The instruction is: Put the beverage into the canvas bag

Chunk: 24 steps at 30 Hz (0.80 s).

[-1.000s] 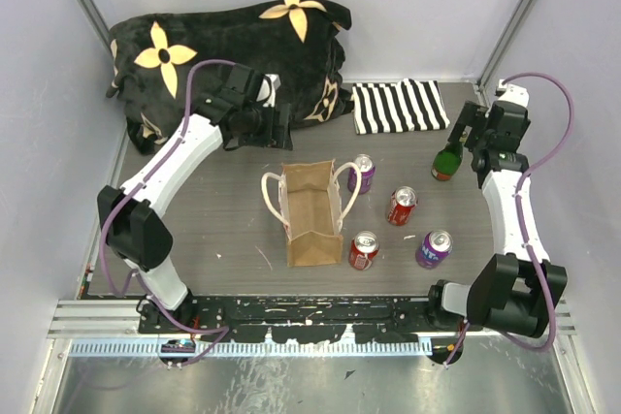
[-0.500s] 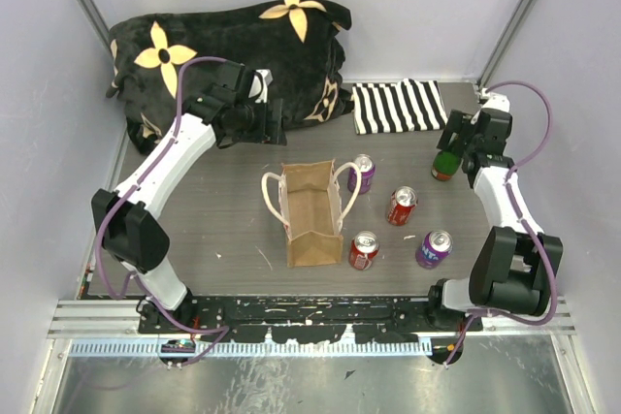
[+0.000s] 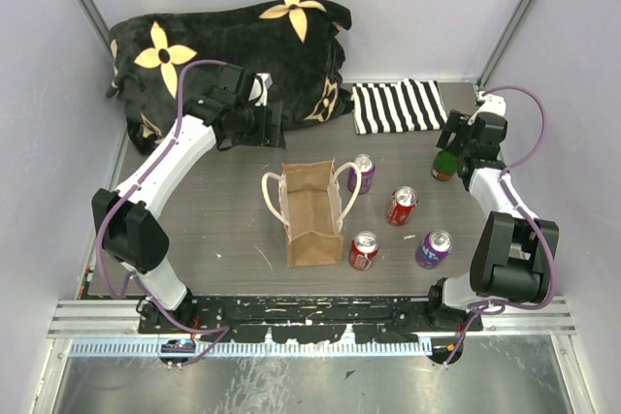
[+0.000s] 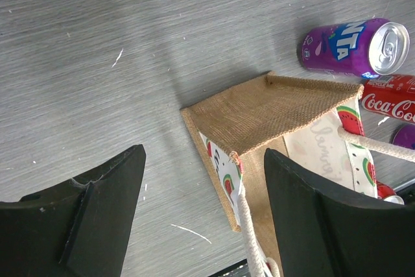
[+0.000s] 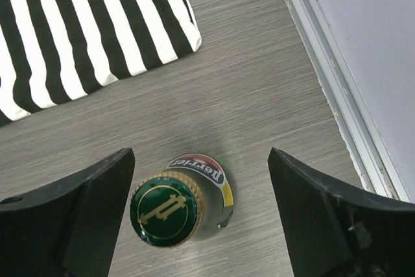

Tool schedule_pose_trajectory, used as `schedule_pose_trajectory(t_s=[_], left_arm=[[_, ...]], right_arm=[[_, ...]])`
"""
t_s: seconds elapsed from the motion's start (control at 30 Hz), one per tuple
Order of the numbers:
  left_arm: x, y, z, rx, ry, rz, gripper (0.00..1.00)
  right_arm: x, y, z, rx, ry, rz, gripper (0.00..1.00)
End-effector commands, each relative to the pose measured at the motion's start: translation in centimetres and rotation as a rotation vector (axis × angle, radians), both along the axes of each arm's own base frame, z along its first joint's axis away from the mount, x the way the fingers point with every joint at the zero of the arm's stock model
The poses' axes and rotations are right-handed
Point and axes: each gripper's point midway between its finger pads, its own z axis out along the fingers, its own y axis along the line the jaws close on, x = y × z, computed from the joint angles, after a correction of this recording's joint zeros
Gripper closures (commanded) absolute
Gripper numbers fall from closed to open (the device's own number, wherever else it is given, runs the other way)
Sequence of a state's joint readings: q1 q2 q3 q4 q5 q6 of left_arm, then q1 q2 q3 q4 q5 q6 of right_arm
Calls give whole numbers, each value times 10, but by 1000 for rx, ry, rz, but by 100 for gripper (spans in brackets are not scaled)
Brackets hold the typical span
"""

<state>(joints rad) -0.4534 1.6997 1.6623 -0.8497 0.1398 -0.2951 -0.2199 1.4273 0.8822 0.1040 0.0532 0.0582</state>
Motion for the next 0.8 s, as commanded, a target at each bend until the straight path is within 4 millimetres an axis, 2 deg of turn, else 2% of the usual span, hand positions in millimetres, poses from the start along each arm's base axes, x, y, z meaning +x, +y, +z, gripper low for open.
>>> schedule_pose_trajectory(t_s=[0.0,0.13,0.23,0.33,0.5,0.53,0.77], left_arm=[[1,0,14,-26,-57,-12,20],[1,0,15,-30,-63,-14,19],[1,0,12,-31,-58,-16,20],[0,0,10,-33,-53,-17,20],[1,0,11,-37,-54,-15,20],[1,0,12,-38,-53,-12,20],[3,7,13,-51,-44,12,20]], right_arm=[[15,-2,17,-18,-83,5,11],[16,-2,11,-13,-69,5,17],[16,0,9,-10,-67,14,33],[16,0,9,-8,-68,19,50],[17,2,15,-6,-70,24,92],[17,2,18,-6,-72,24,98],[22,5,54,-11,-108,27,99]])
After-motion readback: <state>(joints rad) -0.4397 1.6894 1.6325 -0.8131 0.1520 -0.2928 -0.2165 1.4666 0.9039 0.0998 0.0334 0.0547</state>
